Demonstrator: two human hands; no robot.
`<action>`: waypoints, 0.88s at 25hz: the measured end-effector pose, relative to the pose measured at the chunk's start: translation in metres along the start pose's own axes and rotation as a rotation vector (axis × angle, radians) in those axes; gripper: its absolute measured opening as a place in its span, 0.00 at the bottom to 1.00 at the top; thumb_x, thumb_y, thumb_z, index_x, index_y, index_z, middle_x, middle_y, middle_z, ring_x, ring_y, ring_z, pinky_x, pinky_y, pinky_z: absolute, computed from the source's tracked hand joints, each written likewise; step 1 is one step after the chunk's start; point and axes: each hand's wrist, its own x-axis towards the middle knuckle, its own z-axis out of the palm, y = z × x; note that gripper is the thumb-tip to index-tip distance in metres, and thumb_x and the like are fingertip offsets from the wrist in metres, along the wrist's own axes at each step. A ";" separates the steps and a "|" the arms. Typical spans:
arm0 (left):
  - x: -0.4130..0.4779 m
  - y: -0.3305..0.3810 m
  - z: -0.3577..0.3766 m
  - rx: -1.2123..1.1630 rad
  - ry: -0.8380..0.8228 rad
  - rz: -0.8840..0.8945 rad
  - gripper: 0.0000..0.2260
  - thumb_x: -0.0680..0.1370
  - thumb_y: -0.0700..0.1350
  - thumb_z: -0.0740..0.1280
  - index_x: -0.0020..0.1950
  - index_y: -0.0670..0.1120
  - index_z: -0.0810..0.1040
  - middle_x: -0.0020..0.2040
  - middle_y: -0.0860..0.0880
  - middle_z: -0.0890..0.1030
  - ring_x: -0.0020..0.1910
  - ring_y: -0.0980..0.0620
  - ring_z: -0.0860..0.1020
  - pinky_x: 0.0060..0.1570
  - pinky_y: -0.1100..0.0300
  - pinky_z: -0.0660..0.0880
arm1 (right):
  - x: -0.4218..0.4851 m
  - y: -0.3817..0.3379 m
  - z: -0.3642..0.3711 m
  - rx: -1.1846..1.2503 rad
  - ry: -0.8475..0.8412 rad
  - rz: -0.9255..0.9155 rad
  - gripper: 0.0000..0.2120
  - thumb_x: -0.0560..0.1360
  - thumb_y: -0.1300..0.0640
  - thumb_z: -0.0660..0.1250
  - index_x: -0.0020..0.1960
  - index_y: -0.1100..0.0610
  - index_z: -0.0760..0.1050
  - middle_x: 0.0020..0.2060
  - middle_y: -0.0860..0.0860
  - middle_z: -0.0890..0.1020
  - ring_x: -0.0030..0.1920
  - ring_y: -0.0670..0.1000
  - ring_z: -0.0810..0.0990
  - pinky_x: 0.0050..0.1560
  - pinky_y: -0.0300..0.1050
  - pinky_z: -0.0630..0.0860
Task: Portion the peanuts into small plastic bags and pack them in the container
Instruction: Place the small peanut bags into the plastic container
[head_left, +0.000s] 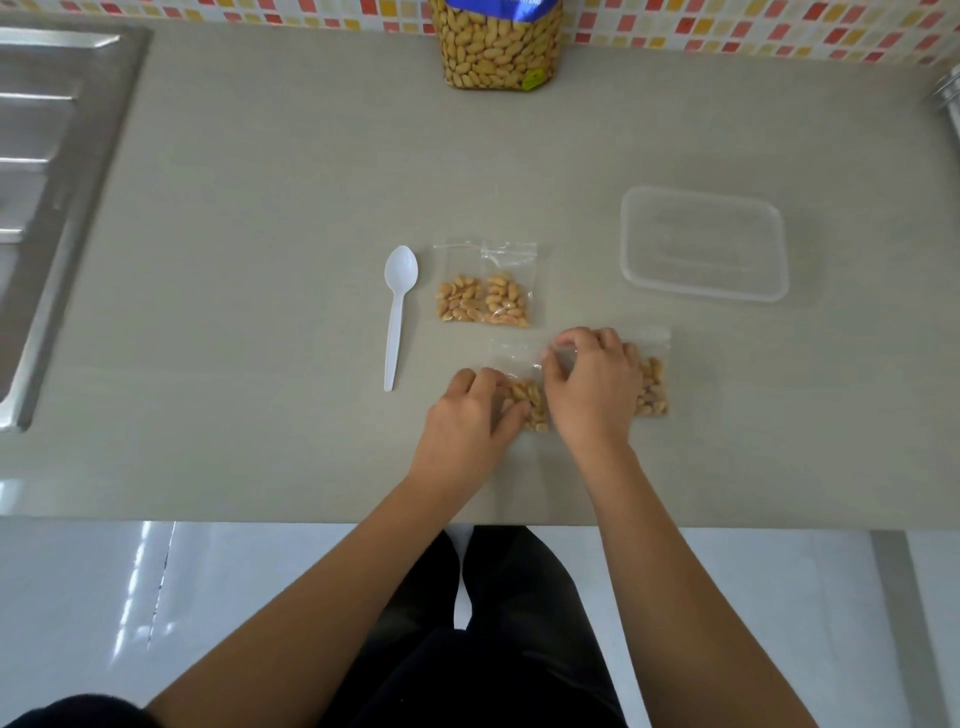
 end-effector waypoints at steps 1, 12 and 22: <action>0.001 -0.002 -0.004 0.019 0.031 0.029 0.15 0.74 0.49 0.68 0.54 0.40 0.78 0.46 0.42 0.78 0.38 0.42 0.79 0.37 0.53 0.78 | 0.003 -0.001 -0.001 0.074 0.033 -0.041 0.09 0.74 0.56 0.65 0.53 0.56 0.78 0.50 0.55 0.79 0.52 0.60 0.74 0.52 0.50 0.69; 0.062 -0.044 -0.001 0.396 0.077 0.303 0.18 0.74 0.37 0.57 0.61 0.31 0.75 0.59 0.34 0.78 0.60 0.36 0.77 0.61 0.48 0.72 | 0.096 -0.043 0.024 0.351 -0.185 0.039 0.11 0.75 0.52 0.66 0.53 0.59 0.76 0.53 0.57 0.77 0.53 0.55 0.77 0.54 0.39 0.69; 0.093 0.019 -0.081 -0.105 0.193 0.025 0.17 0.80 0.44 0.60 0.68 0.39 0.71 0.66 0.43 0.74 0.63 0.47 0.74 0.64 0.61 0.68 | 0.083 -0.079 -0.040 1.150 0.098 0.001 0.05 0.77 0.57 0.63 0.44 0.49 0.71 0.36 0.47 0.80 0.37 0.43 0.78 0.45 0.40 0.75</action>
